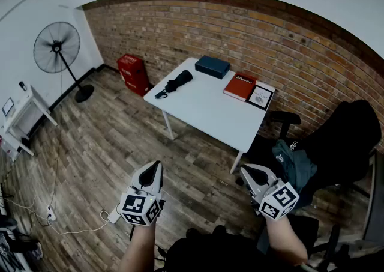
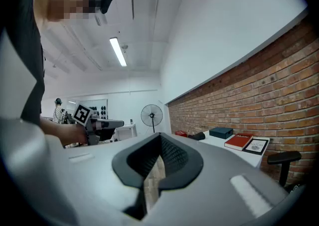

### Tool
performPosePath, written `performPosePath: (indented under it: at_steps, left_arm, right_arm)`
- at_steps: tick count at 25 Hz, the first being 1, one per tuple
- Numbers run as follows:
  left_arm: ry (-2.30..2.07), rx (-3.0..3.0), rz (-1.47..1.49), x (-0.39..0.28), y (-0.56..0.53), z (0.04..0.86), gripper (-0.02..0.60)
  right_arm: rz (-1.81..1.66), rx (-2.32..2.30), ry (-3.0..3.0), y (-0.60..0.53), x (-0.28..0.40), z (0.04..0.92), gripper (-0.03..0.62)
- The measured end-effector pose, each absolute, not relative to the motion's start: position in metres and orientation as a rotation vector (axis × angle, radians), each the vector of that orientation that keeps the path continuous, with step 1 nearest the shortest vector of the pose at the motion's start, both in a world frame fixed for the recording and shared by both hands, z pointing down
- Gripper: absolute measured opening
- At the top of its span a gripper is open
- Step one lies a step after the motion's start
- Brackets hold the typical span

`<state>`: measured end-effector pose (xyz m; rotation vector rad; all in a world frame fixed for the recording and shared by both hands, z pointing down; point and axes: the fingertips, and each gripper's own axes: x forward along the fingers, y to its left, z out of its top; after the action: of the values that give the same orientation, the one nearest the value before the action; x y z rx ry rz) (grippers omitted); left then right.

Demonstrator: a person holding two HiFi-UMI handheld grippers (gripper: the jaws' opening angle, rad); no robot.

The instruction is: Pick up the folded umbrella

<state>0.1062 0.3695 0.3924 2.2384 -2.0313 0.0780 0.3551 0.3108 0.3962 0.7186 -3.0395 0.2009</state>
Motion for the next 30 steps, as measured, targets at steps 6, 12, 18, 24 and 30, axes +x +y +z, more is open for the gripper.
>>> performPosePath:
  at_steps: [6,12,18,24,30]
  left_arm:
    - [-2.028,2.24,0.076,0.118,0.361,0.387,0.008]
    - [-2.008,2.265,0.099,0.136,0.355,0.382,0.008]
    - [-2.004,2.256,0.085,0.154,0.35,0.386,0.008]
    - [-1.947,2.268,0.077,0.183,0.339,0.396,0.008]
    - [-1.863,2.31,0.084,0.188,0.308,0.409,0.008]
  right_arm:
    - [0.178,0.726,-3.044,0.307,0.363,0.393,-0.002]
    - [0.205,0.765,-3.043,0.305,0.377,0.397,-0.002]
    - [0.296,0.723,-3.039,0.305,0.395,0.406,0.0]
    - [0.411,0.759,-2.986,0.302,0.42,0.427,0.002]
    - [0.48,0.878,-2.921,0.284,0.431,0.451,0.002]
